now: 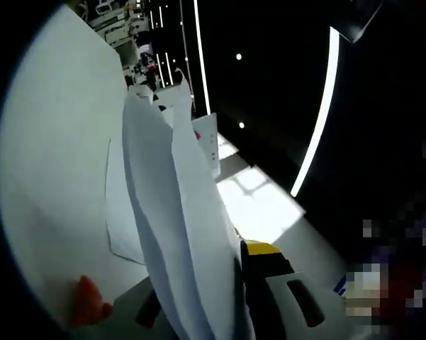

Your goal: Organize the stack of printing papers by aligning and flattening the scattered papers on the table

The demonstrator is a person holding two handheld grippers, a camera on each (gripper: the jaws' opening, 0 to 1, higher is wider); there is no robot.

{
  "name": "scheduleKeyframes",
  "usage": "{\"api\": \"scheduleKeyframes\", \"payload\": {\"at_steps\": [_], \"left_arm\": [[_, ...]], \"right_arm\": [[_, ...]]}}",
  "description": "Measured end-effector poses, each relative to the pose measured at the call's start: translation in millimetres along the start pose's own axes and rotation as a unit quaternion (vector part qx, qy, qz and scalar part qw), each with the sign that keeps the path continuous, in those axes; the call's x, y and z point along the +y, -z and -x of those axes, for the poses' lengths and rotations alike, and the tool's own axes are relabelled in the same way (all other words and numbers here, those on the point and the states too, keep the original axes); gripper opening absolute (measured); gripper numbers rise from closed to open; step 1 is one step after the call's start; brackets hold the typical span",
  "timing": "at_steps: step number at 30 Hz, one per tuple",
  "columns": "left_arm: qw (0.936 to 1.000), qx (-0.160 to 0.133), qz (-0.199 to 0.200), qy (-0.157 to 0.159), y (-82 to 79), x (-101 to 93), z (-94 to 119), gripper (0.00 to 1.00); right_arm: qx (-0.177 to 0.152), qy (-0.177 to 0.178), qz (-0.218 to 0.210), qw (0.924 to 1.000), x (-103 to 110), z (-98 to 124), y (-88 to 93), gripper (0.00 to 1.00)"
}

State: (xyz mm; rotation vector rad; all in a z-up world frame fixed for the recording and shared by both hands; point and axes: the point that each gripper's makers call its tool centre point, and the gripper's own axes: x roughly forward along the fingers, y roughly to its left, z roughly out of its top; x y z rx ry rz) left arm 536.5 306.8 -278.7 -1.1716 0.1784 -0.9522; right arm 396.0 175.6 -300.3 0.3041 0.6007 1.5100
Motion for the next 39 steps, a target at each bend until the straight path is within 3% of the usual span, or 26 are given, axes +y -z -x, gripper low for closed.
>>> {"api": "scheduleKeyframes", "payload": {"at_steps": [13,31,39], "left_arm": [[1.0000,-0.002,0.000,-0.005,3.3,-0.7,-0.2,0.17],[1.0000,-0.005,0.003,-0.003,7.3,-4.3,-0.8,0.15],[1.0000,-0.008,0.003,-0.003,2.0,-1.8,0.1,0.07]], "right_arm": [[-0.022,0.013,-0.027,0.9993,-9.3,-3.0,0.2,0.00],[-0.002,0.004,-0.018,0.9998,-2.7,-8.8,8.8,0.00],[0.000,0.004,-0.018,0.9998,-2.2,-8.4,11.4,0.00]]}}
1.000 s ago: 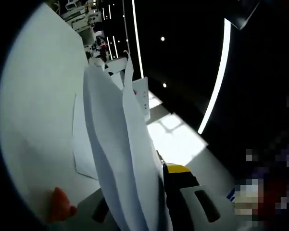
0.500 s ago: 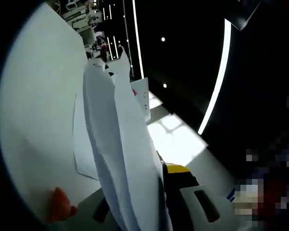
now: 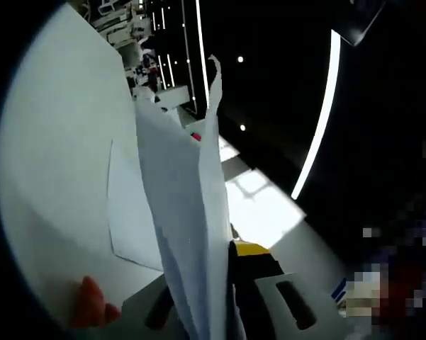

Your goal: Organize the stack of printing papers by aligning and flattening the scattered papers on the table

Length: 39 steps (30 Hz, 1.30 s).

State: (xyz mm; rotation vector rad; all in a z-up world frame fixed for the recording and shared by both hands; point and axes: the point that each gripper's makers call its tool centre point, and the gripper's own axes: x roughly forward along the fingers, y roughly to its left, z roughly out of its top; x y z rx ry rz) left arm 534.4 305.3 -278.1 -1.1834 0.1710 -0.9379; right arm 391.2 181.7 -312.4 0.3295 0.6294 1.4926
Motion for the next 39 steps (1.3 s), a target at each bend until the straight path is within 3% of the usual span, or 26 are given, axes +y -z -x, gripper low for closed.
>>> {"api": "scheduleKeyframes", "payload": {"at_steps": [21,26,33,39], "left_arm": [[1.0000,0.001,-0.005,-0.004,-2.6,2.8,0.5,0.06],[1.0000,0.001,-0.005,-0.006,-4.9,4.6,0.7,0.06],[1.0000,-0.002,-0.009,-0.003,-2.3,1.3,1.6,0.06],[0.9997,-0.019,-0.011,0.007,-4.9,-7.3,9.5,0.06]], "right_arm": [[0.001,0.018,0.036,0.9992,-6.0,2.4,2.9,0.03],[-0.029,0.047,0.097,0.9937,-16.2,11.0,-6.8,0.11],[-0.057,0.075,0.132,0.9868,-21.6,29.2,-19.1,0.21],[-0.062,0.136,0.182,0.9719,-39.9,59.7,-23.7,0.26]]}}
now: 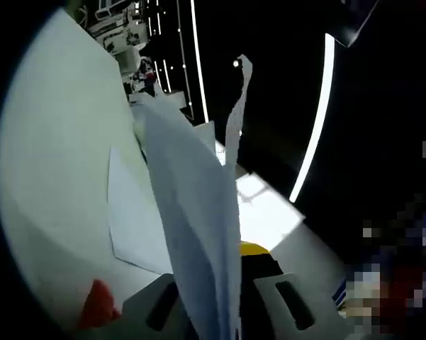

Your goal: Organize the stack of printing papers by aligning and flattening the scattered papers on the table

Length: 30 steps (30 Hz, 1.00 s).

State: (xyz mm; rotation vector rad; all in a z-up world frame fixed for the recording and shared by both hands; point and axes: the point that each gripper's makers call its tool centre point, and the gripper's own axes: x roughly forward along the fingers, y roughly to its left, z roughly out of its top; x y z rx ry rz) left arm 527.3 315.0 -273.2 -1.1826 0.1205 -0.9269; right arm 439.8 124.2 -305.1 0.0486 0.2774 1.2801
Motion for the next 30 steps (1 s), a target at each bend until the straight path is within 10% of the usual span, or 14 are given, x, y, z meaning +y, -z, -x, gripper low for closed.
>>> {"api": "scheduleKeyframes", "payload": {"at_steps": [12,30], "left_arm": [[0.9998,-0.015,-0.011,0.003,-11.8,-7.7,18.4,0.06],[0.9992,-0.014,-0.033,0.020,-18.0,-15.9,31.9,0.06]], "right_arm": [[-0.004,0.145,0.008,0.9895,-78.9,48.6,4.8,0.65],[0.018,0.282,0.067,0.9568,-209.1,114.6,2.4,0.83]]}}
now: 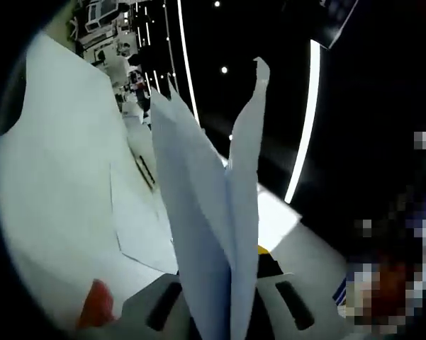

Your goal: Organize the stack of printing papers by aligning and flattening the scattered papers on the table

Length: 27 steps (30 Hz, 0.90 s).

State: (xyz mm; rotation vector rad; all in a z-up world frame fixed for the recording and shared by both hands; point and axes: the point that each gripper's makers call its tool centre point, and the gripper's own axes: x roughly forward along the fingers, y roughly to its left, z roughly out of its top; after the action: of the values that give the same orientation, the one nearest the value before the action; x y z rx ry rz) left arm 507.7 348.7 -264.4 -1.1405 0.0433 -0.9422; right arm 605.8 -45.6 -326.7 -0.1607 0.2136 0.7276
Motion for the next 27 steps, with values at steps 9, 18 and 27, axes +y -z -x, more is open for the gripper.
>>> {"api": "scheduleKeyframes", "payload": {"at_steps": [9,18,27], "left_arm": [[1.0000,-0.001,0.001,0.006,6.4,-5.5,-0.2,0.06],[1.0000,-0.001,-0.001,0.009,16.4,-12.0,-1.3,0.06],[1.0000,0.000,-0.002,0.009,16.1,-11.1,-1.9,0.06]], "right_arm": [[-0.004,0.039,-0.022,0.9990,-46.3,-14.5,9.7,0.90],[0.031,0.043,-0.021,0.9984,-61.3,-25.5,24.2,0.90],[0.045,0.042,-0.040,0.9973,-67.0,-33.2,34.1,0.90]]}}
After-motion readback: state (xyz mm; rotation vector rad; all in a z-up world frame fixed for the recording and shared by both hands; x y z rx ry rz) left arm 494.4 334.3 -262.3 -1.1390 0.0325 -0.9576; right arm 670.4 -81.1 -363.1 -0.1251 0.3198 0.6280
